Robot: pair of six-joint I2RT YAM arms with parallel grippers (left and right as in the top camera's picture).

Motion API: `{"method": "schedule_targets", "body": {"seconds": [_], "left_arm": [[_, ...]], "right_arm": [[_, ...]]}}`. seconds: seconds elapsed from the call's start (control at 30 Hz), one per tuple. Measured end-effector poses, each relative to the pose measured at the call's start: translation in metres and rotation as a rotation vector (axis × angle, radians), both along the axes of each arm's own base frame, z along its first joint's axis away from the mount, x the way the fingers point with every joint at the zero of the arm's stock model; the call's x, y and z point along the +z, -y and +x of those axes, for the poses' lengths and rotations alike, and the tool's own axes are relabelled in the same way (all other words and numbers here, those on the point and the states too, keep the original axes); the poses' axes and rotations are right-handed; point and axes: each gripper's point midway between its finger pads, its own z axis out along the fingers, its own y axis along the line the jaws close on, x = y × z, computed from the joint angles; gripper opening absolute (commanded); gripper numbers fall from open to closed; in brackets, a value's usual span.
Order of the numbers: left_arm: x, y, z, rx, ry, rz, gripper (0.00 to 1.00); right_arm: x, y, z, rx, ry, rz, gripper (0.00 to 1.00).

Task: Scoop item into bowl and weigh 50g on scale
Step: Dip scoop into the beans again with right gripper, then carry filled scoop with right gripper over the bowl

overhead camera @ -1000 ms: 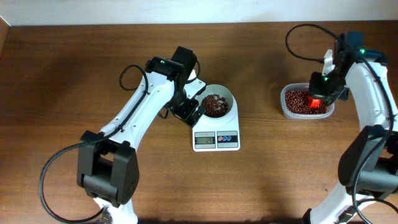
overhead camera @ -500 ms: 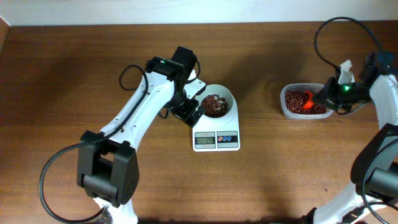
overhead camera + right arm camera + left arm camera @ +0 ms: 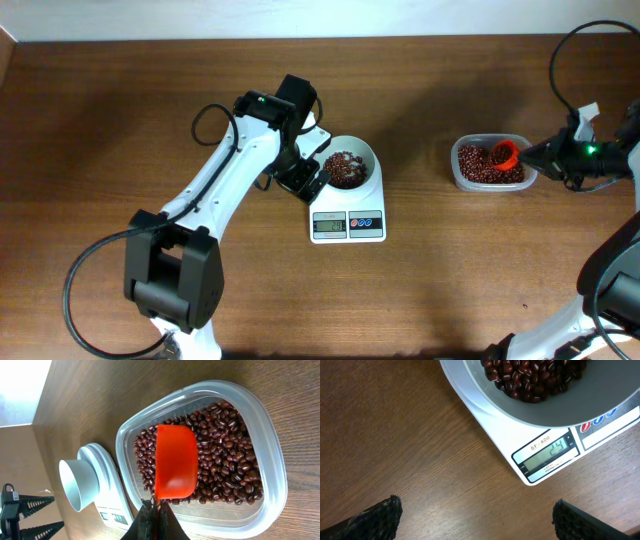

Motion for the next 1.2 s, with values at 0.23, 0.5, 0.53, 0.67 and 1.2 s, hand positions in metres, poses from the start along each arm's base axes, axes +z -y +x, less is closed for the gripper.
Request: {"method": "schedule_targets", "body": {"seconds": [0.23, 0.5, 0.53, 0.67, 1.2], "left_arm": [[0.0, 0.0, 0.0, 0.0, 0.0, 0.0, 0.99], [0.0, 0.0, 0.0, 0.0, 0.0, 0.0, 0.99], [0.0, 0.0, 0.0, 0.0, 0.0, 0.0, 0.99], [0.0, 0.0, 0.0, 0.0, 0.0, 0.0, 0.99], [0.0, 0.0, 0.0, 0.0, 0.0, 0.0, 0.99]], "right_arm": [[0.0, 0.0, 0.0, 0.0, 0.0, 0.0, 0.04], [-0.001, -0.005, -0.012, 0.003, -0.062, 0.021, 0.04], [0.0, -0.005, -0.012, 0.003, -0.065, 0.021, 0.04], [0.012, -0.001, -0.006, 0.004, -0.043, 0.002, 0.04], [0.032, -0.003, -0.011, 0.045, -0.043, -0.004, 0.04]]}}
